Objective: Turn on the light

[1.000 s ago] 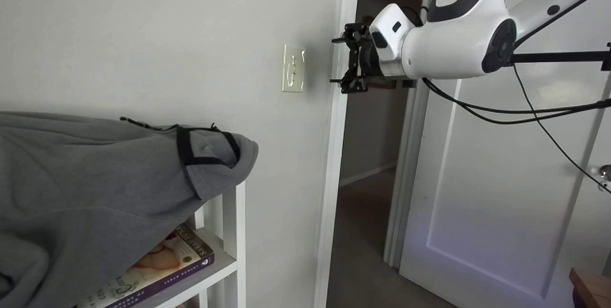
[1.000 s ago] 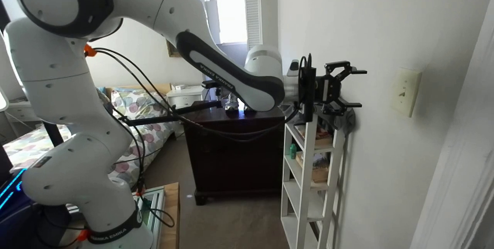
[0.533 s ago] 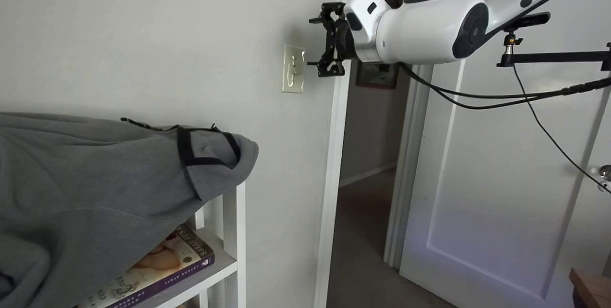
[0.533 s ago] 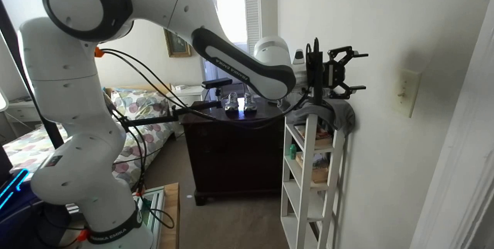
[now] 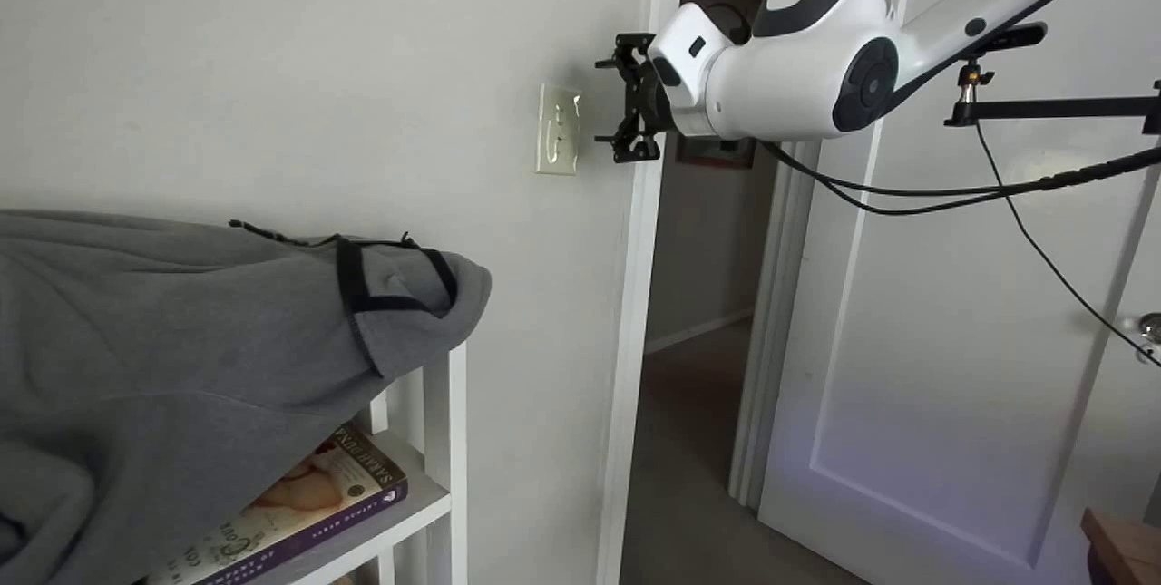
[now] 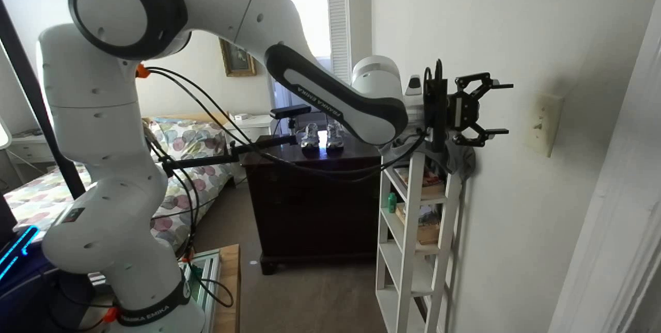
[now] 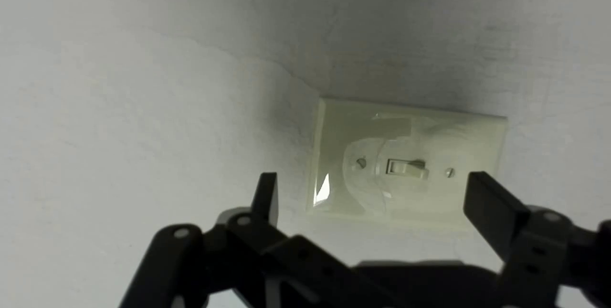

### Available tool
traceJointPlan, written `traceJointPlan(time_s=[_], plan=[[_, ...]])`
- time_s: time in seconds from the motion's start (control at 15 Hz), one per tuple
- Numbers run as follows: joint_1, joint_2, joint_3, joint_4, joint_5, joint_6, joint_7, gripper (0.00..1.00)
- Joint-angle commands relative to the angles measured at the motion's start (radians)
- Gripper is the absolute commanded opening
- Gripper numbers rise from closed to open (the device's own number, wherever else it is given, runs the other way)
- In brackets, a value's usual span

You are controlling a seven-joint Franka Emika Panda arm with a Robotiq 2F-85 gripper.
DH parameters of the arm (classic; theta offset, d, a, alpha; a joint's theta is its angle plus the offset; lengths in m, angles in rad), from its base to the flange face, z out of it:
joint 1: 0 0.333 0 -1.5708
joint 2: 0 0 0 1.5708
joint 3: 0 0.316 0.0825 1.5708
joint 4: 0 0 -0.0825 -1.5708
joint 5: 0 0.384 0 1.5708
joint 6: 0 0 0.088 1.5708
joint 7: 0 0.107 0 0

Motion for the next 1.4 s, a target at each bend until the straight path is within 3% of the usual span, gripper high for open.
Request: traceJointPlan(time_s=[0.0,1.33], plan=[[0.009,0.028,-0.016,0.034,0.004,0.012,-0.01,1.0],[0.025,0.128,-0.006,0.146,0.002,-0.009,-0.06,1.0]])
